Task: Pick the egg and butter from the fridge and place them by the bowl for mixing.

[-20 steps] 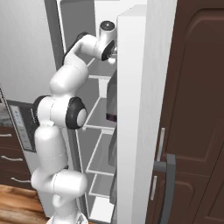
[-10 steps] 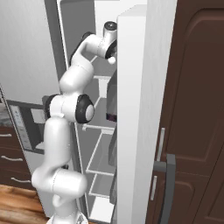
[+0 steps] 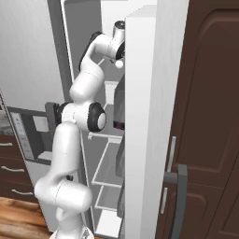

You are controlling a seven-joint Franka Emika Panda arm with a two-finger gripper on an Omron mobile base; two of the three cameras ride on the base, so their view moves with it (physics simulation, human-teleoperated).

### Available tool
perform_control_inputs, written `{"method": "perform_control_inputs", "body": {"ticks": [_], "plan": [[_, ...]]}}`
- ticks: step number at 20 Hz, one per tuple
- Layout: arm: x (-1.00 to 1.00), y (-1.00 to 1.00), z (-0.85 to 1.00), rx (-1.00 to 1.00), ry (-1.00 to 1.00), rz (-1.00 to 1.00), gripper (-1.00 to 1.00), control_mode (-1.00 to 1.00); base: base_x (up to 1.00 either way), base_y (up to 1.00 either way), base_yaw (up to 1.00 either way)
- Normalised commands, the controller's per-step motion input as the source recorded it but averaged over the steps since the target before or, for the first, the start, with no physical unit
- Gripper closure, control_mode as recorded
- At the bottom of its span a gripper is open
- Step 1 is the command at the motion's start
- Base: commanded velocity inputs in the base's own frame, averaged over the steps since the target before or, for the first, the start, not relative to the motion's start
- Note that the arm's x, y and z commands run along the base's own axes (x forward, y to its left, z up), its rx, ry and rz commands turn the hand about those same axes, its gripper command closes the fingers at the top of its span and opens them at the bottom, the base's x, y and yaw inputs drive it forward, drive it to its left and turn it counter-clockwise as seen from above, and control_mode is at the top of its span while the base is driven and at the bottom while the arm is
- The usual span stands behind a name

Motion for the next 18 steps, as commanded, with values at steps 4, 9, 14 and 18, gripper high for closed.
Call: {"method": "perform_control_inputs", "body": {"ticks": [4,9,14,18], "plan": [[0.00,0.00,-0.27,0.00,0.08,0.00,-1.00,-1.00,0.00,0.00,0.00],[0.00,0.00,-0.22,0.00,0.03,0.01,1.00,-1.00,0.00,0.00,0.00],[0.00,0.00,0.00,0.00,0.00,0.00,1.00,-1.00,0.00,0.00,0.00],[-0.33,0.00,0.00,0.00,-0.04,0.00,1.00,-1.00,0.00,0.00,0.00]]}}
